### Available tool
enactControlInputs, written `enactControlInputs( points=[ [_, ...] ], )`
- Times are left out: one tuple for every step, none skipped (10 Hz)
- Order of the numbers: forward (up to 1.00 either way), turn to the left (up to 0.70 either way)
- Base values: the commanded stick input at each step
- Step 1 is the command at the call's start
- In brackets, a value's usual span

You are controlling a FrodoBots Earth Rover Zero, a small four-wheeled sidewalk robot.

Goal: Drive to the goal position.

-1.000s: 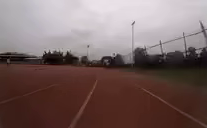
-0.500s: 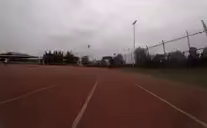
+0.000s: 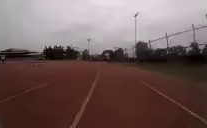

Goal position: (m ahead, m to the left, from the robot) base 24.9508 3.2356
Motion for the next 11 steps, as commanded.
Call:
enactControlInputs(
  points=[
    [0.70,-0.24],
    [0.70,-0.05],
    [0.70,0.00],
    [0.70,0.00],
    [0.70,0.00],
    [0.70,0.00],
    [0.70,-0.16],
    [0.70,-0.24],
    [0.70,-0.32],
    [0.70,0.00],
    [0.70,0.00]
  ],
)
